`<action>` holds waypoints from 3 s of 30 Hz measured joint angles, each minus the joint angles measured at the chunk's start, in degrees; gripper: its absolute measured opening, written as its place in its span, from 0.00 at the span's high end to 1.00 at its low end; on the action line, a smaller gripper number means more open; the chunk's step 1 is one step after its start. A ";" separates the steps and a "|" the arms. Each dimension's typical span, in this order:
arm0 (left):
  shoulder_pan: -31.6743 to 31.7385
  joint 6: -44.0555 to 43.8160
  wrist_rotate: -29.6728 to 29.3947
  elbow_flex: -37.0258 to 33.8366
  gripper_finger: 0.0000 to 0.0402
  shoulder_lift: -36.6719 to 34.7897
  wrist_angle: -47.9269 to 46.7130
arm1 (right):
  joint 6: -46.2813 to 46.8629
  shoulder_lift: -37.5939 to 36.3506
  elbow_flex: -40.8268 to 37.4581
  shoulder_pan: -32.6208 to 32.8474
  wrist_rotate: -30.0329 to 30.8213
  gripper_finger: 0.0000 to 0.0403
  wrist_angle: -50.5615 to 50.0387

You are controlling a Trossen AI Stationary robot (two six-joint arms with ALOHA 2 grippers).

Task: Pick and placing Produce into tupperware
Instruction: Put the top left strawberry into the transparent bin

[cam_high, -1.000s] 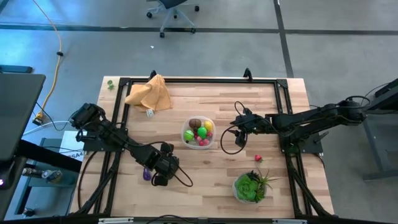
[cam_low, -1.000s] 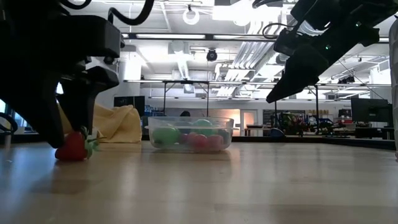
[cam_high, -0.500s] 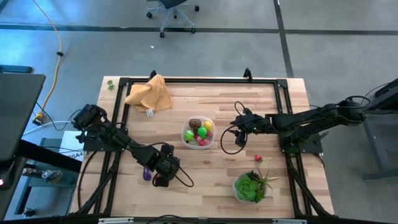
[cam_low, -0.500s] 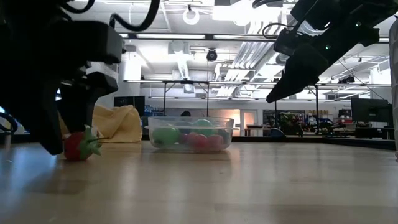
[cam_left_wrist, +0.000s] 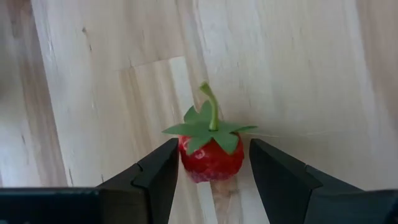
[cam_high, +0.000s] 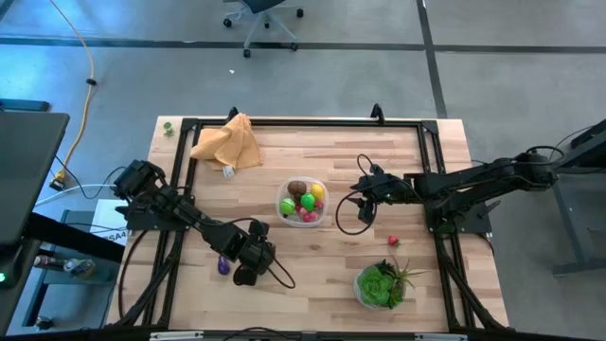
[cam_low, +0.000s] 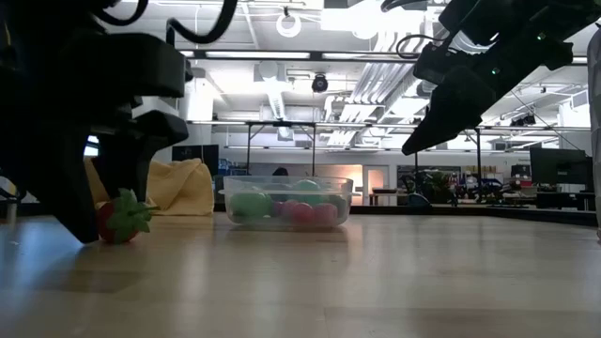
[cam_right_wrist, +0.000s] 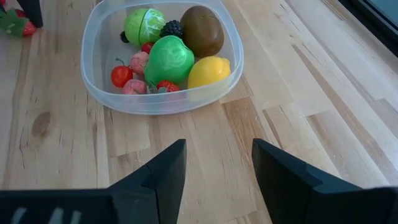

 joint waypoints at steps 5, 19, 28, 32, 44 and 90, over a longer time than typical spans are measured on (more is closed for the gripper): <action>0.00 3.05 -0.84 0.00 0.54 0.05 0.64 | 0.01 0.00 0.00 0.00 0.00 0.56 -0.05; 1.55 4.63 0.51 0.02 0.54 0.59 1.72 | 0.00 0.00 0.00 0.00 -0.02 0.56 0.00; 1.55 5.23 0.71 0.02 0.54 0.59 1.78 | 0.00 0.00 0.00 0.01 0.00 0.56 0.02; 1.55 5.60 0.71 0.02 0.54 0.59 1.82 | 0.02 0.00 0.00 0.00 -0.02 0.56 0.00; 1.55 5.60 0.73 0.02 0.58 0.59 1.84 | 0.00 0.00 0.00 0.00 -0.02 0.56 0.02; 28.39 27.23 2.26 7.50 0.63 -7.40 6.15 | 0.00 -0.02 0.00 0.00 0.00 0.56 -0.06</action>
